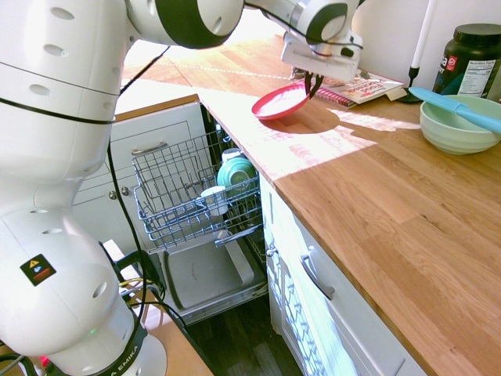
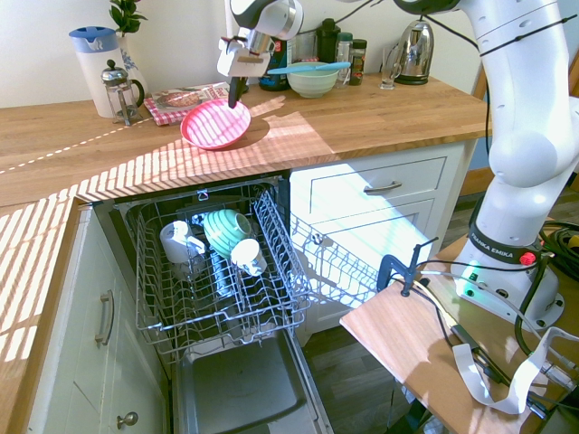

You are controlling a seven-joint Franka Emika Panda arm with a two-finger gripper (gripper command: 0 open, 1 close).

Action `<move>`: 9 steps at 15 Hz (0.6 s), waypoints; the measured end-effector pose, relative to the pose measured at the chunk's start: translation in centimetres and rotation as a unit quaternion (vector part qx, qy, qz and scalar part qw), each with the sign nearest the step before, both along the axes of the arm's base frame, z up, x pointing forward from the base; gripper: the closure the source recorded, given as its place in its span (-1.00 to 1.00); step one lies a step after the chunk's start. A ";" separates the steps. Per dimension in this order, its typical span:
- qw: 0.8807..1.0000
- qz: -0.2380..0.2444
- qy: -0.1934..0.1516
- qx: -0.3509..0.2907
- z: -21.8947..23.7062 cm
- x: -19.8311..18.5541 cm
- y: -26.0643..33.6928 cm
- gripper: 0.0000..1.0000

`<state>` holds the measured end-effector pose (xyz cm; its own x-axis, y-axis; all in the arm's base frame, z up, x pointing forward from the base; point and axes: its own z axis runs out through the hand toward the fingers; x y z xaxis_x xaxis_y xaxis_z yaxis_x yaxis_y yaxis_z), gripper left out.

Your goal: Put the plate in the dishwasher

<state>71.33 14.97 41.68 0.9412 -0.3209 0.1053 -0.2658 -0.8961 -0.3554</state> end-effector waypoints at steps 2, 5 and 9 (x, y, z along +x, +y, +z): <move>0.997 0.031 -0.043 -0.048 5.7 -2.9 5.9 1.00; 0.985 0.060 -0.101 -0.129 8.2 -10.7 16.8 1.00; 0.954 0.089 -0.169 -0.231 -0.7 -22.4 27.4 1.00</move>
